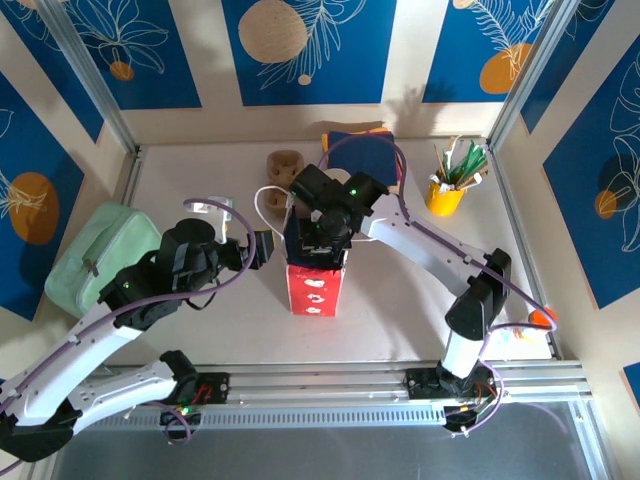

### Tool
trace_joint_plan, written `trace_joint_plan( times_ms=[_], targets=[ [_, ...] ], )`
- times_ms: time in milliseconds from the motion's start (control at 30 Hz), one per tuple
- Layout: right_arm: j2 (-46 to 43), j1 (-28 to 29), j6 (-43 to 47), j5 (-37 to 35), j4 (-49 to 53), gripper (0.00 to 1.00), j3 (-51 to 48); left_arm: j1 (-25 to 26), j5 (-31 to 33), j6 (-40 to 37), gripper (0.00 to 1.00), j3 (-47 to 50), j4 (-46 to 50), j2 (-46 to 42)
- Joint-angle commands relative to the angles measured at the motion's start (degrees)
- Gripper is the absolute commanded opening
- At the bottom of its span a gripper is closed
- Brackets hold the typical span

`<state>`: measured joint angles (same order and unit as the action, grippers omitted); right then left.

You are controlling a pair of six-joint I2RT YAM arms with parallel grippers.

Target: Pack the takeout coffee

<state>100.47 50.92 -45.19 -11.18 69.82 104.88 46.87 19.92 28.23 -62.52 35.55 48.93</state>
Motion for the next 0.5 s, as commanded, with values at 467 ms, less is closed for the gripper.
trace_joint_plan(
  times_ms=[467],
  targets=[
    [5.4,-0.2,0.8,-2.7,4.1,0.33,2.9,-0.7,0.0,0.2,1.0,-0.4,-0.1,0.4]
  ],
)
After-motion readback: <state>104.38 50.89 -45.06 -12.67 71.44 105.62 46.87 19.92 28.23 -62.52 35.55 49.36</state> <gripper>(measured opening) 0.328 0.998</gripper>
